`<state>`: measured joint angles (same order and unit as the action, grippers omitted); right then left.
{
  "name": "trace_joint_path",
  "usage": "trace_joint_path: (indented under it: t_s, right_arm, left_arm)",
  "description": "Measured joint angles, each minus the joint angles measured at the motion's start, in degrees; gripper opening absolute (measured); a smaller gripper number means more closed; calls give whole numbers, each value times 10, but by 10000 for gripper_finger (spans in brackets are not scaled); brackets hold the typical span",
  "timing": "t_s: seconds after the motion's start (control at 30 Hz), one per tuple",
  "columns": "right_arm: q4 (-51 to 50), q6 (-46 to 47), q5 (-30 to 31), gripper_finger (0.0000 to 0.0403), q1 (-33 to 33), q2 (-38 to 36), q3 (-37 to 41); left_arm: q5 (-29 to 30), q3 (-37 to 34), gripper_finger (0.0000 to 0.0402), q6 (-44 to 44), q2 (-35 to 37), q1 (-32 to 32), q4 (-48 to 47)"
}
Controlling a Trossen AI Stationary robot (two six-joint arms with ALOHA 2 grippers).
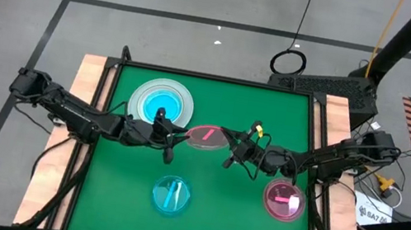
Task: Stack plastic plates
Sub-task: Stack the left pink plate on top of the blue plate
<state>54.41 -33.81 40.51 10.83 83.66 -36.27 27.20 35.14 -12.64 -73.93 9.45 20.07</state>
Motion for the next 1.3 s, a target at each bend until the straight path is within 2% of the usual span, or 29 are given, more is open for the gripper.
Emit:
trace_joint_path:
  t_s: [0.23,0.57,0.83,1.07,1.3]
  right_arm:
    - [-1,1,0,13,0,0,0]
    - [-1,2,-2,6,0,0,0]
    - [-1,18,-19,2,0,0,0]
    - [-2,17,-16,2,0,0,0]
    - [-3,19,-17,16,1,0,0]
  left_arm:
    - [0,0,106,-11,0,0,0]
    - [6,0,104,-10,0,0,-1]
    - [14,0,67,1,0,-5,-5]
    - [17,-1,9,15,0,-5,-7]
    - [18,-1,6,15,0,-5,-6]
